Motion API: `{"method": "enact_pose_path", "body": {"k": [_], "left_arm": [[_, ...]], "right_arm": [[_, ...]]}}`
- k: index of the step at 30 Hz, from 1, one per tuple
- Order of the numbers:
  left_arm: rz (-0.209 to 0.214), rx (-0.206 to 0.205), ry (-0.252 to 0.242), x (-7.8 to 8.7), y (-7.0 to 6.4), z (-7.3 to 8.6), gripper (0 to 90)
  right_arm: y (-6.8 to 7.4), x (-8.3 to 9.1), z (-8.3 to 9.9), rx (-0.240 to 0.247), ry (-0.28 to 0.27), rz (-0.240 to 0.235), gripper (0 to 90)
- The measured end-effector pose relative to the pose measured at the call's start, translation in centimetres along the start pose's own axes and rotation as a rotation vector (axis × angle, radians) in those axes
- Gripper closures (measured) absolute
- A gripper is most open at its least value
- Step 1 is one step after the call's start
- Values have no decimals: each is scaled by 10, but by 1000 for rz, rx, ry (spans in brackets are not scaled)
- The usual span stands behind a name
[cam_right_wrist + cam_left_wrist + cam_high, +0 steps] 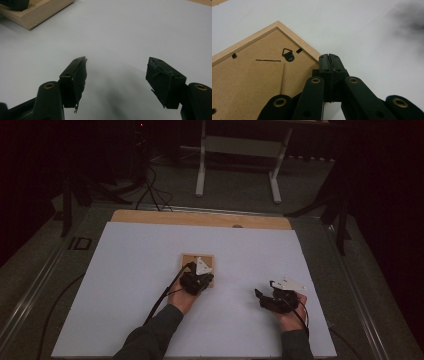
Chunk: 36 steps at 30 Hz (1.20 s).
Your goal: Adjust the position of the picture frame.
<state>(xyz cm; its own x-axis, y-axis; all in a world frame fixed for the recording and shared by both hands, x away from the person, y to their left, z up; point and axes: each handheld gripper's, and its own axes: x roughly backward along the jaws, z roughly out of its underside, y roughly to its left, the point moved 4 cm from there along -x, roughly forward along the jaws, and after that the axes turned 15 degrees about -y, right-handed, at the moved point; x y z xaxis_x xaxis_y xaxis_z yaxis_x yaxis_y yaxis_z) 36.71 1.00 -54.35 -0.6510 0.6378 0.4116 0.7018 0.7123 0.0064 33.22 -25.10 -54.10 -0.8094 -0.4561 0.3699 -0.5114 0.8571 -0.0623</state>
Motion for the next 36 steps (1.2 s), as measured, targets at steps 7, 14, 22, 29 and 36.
{"method": "enact_pose_path", "body": {"k": [7, 14, 22, 29, 36], "left_arm": [[2, 3, -3, -3, -5, -1, 898], [6, 3, -6, -6, -9, -2, 898], [13, 4, -11, -7, -10, -2, 897], [10, -10, -7, -6, -8, -3, 854], [4, -11, -25, 7, -1, -9, 818]], "right_arm": [[0, -1, 0, 2, 1, -3, 323], [0, 0, 0, 1, 0, -2, 323], [0, 0, 0, -2, 0, -1, 323], [-1, 1, 0, -4, -4, 0, 322], [-1, 1, 0, -5, -6, 2, 322]]}}
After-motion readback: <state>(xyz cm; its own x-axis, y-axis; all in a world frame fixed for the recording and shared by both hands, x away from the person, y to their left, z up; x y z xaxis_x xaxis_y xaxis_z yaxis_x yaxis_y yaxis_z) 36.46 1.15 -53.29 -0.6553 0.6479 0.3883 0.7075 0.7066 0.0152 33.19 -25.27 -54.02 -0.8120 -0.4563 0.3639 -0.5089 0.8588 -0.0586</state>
